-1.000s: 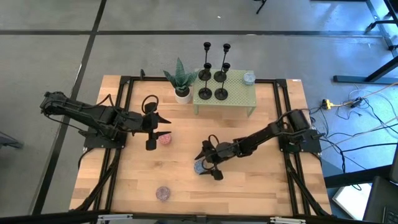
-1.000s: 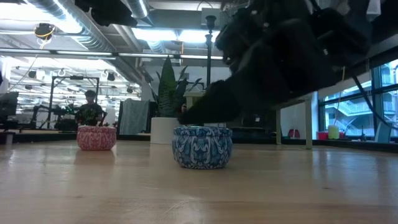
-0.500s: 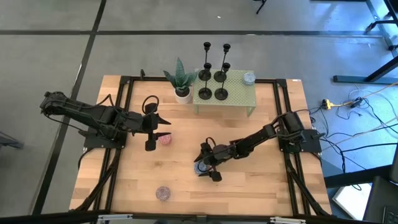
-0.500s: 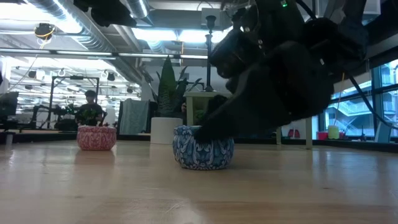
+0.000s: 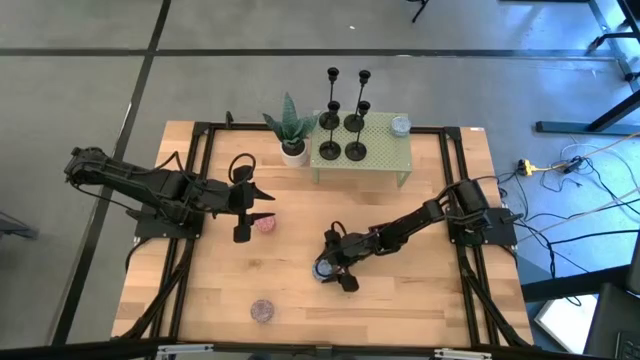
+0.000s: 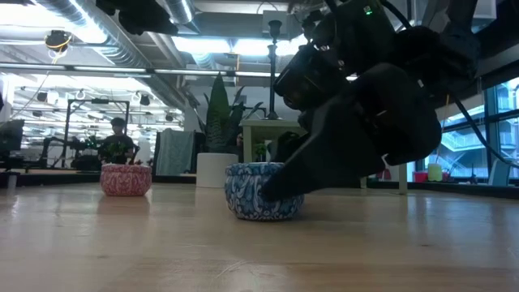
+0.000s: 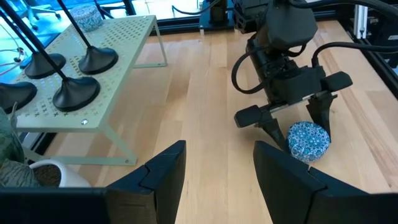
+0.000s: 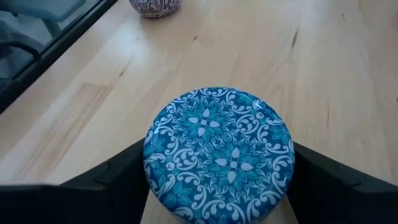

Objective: Pick & Place candle stick holders
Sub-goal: Align the blue scented candle with the other light blue scented candle on the shelf

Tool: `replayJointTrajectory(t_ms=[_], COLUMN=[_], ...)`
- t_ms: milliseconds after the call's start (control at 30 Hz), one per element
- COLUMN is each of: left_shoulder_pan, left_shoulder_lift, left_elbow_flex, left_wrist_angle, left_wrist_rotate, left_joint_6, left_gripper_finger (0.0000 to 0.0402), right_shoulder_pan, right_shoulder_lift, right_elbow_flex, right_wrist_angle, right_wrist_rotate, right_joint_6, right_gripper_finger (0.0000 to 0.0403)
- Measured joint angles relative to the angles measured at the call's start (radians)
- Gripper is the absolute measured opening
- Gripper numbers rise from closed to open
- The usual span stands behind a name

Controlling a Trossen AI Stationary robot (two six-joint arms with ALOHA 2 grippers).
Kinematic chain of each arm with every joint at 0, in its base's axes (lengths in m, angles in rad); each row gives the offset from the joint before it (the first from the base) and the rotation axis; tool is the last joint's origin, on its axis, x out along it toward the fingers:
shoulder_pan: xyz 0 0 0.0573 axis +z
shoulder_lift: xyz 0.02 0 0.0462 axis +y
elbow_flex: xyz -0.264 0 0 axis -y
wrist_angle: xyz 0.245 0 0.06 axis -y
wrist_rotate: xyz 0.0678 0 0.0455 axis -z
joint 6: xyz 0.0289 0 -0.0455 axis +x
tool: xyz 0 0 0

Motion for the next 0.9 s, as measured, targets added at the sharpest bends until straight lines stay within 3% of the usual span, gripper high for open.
replayJointTrajectory(t_ms=[400,500,900], left_shoulder_pan=[0.000,0.000,0.000], left_shoulder_lift=[0.000,0.000,0.000], left_elbow_flex=[0.000,0.000,0.000], left_wrist_angle=[0.001,0.002,0.010], left_wrist_rotate=[-0.001,-0.002,-0.025], left_joint_6=[0.000,0.000,0.000], left_gripper_finger=[0.0185,0.0185,0.0185], right_shoulder_pan=[0.000,0.000,0.000], right_shoulder_lift=[-0.026,-0.069,-0.401], right_elbow_flex=[-0.002,-0.002,0.000], right_wrist_angle=[-0.032,-0.110,-0.458], right_wrist_rotate=[0.005,0.008,0.031], right_joint_6=[0.007,0.009,0.046], right_gripper_finger=[0.0312,0.0303,0.0314])
